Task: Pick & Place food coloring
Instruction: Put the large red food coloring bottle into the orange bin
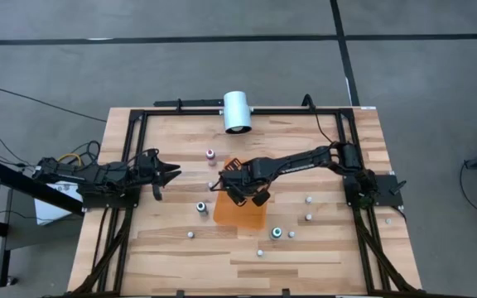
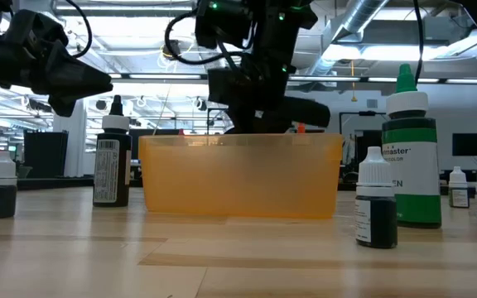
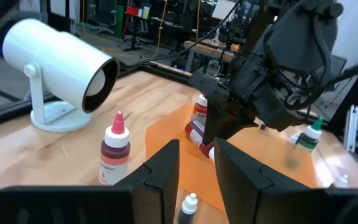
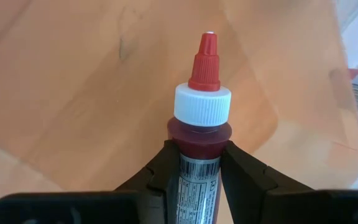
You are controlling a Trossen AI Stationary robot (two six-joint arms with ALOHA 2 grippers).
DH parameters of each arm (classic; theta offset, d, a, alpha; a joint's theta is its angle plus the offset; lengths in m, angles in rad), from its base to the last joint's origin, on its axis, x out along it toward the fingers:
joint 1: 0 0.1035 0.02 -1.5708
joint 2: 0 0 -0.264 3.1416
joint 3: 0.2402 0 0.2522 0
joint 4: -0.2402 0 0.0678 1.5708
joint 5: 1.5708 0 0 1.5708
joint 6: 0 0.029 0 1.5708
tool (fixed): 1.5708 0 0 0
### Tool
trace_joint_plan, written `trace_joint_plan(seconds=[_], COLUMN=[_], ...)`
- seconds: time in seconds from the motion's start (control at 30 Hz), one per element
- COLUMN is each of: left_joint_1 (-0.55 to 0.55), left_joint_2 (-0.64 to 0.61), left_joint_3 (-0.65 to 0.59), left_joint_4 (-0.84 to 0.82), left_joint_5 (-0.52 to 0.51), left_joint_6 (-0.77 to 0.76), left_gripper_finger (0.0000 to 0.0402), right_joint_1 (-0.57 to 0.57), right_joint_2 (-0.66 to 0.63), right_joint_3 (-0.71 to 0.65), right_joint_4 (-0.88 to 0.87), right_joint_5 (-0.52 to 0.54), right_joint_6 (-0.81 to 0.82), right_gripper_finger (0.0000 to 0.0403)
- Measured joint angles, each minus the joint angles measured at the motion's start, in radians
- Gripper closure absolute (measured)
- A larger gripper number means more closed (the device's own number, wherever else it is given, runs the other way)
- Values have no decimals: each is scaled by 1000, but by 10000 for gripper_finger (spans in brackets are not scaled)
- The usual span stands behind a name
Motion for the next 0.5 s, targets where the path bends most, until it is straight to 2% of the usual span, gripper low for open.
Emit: trace_joint_plan(seconds=[0.33,0.5], left_joint_1=[0,0], left_joint_2=[0,0], left_joint_3=[0,0], left_joint_4=[0,0], left_joint_5=[0,0], left_joint_6=[-125,-170], left_gripper_finger=[309,309], right_joint_1=[-1,-14], right_joint_2=[-2,-3], right_joint_3=[91,97], right_joint_4=[-110,-147], right_joint_5=[-110,-202], right_joint_6=[134,191], right_gripper_finger=[311,311])
